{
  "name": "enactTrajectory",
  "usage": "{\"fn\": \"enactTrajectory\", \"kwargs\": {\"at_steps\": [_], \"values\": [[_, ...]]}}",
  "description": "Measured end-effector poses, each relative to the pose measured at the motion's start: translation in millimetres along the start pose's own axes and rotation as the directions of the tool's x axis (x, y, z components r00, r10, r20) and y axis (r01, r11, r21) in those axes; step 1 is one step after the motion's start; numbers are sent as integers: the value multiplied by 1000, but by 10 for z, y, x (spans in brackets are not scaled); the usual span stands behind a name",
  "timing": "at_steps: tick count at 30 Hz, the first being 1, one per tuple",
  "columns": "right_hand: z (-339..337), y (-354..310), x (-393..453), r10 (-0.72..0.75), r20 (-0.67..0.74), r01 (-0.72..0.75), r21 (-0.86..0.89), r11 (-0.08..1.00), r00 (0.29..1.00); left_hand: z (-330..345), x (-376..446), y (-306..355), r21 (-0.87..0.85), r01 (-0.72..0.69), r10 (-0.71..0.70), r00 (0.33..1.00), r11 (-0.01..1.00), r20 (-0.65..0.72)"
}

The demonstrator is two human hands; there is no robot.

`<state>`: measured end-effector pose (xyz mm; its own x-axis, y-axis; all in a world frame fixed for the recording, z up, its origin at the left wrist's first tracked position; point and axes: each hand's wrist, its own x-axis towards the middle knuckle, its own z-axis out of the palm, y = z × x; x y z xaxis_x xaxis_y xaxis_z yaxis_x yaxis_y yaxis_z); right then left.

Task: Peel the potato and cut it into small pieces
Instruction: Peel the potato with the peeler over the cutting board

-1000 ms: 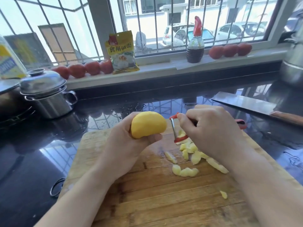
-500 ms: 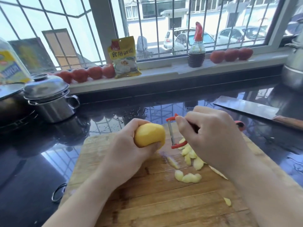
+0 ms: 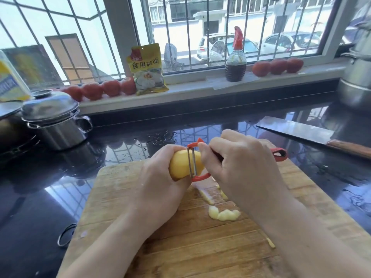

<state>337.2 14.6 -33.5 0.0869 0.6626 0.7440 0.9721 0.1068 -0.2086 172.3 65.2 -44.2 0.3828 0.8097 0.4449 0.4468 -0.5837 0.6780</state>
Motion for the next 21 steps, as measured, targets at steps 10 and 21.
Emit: {"fn": "enactTrajectory", "kwargs": {"at_steps": [10,21], "values": [[-4,108,21,100,1,-99,80,992,995,-9,19,-39,-195,70,-64,997,978,36],[-54,269,-7,259,274,-232,-129,964,926,-97,87,-174,-455,251,-239,967,854,84]]}}
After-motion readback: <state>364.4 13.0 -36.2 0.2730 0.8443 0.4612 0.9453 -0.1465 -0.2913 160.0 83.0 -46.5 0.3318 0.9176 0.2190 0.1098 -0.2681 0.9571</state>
